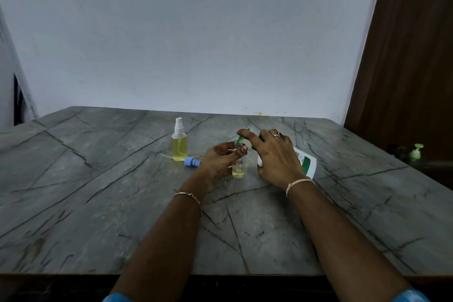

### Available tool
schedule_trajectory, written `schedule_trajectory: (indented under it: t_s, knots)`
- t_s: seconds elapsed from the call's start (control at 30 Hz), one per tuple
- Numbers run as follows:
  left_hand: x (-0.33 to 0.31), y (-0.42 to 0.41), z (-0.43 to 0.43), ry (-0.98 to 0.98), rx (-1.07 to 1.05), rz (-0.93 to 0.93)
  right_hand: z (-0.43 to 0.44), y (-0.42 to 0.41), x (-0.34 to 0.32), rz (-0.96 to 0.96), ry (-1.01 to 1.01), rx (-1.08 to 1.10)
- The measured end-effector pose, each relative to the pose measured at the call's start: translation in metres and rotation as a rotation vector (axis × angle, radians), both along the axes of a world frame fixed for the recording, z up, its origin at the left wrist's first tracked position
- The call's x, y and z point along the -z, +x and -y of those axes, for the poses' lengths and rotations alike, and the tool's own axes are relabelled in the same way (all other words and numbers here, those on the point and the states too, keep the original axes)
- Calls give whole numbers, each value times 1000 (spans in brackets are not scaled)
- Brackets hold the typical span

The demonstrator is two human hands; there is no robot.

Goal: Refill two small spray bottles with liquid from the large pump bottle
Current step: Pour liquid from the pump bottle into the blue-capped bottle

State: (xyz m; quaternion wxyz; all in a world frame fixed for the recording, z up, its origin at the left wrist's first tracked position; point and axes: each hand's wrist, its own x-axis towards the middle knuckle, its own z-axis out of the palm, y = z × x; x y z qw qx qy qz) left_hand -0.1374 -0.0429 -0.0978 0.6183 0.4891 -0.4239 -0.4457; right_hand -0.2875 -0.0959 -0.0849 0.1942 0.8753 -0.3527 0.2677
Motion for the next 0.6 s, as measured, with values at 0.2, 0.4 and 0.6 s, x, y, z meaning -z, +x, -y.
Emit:
schedule_trajectory:
  t_s: [0.2, 0.4, 0.6]
  knots:
    - [-1, -3, -1, -2, -7, 22, 1, 1, 0, 25, 31, -7]
    - [-2, -3, -1, 0, -8, 35, 2, 3, 1, 52, 9, -19]
    - [0, -1, 1, 8, -16, 10, 1, 1, 2, 15, -7, -3]
